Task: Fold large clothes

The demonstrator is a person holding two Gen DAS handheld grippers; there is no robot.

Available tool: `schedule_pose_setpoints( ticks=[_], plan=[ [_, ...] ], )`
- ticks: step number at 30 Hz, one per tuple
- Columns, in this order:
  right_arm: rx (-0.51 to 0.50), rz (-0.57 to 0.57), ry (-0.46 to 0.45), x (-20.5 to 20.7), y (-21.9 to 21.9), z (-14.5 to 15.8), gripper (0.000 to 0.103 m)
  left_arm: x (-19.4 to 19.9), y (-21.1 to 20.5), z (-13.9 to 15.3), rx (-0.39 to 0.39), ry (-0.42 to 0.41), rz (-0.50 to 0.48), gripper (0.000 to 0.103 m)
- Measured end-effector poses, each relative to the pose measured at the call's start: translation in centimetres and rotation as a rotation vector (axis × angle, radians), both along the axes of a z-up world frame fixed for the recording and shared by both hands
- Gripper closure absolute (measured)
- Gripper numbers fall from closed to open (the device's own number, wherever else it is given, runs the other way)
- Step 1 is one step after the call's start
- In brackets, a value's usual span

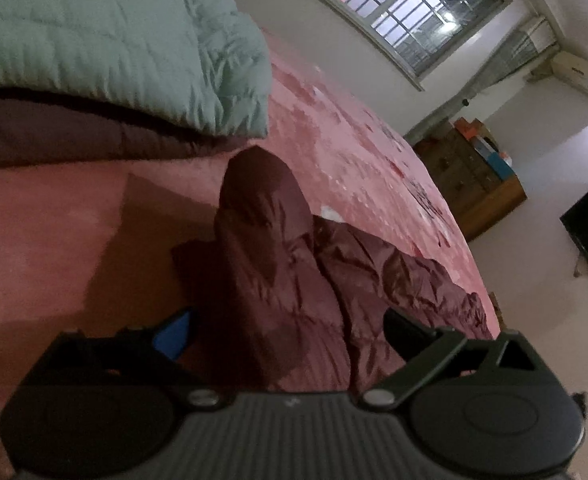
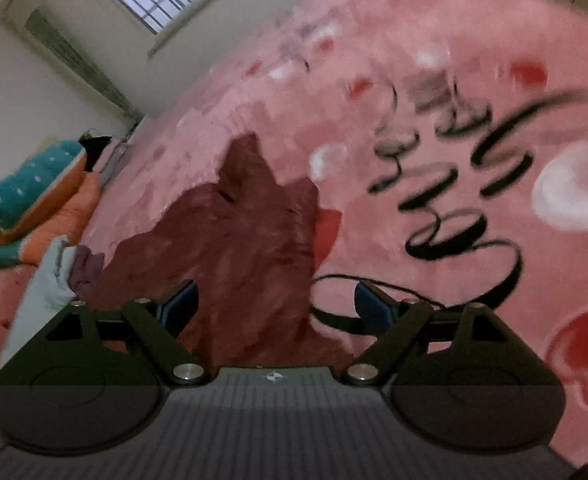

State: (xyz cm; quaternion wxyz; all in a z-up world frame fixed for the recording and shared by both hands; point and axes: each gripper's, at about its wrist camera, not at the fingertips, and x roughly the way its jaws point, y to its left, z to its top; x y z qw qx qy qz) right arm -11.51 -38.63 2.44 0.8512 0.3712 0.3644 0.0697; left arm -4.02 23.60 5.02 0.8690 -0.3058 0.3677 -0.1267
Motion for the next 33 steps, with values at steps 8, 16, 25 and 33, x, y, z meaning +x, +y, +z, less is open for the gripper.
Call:
schedule_pose_setpoints(
  ticks=[8, 16, 25, 33],
  plan=[
    [0.252, 0.147, -0.013, 4.6, -0.1, -5.1, 0.000, 2.9, -1.1, -3.3, -0.004, 0.091, -0.047, 0.004],
    [0.297, 0.323, 0.063, 10.3, 2.9, -5.6, 0.000, 3.9, -0.5, -5.2, -0.084, 0.081, -0.106, 0.001],
    [0.291, 0.340, 0.068, 10.9, 6.2, -4.6, 0.000, 4.1, -2.4, -5.5, -0.094, 0.030, -0.193, 0.002],
    [0.038, 0.244, 0.037, 8.8, 9.3, -1.6, 0.025, 3.5, -4.4, -4.7, -0.013, -0.014, -0.218, 0.034]
  ],
)
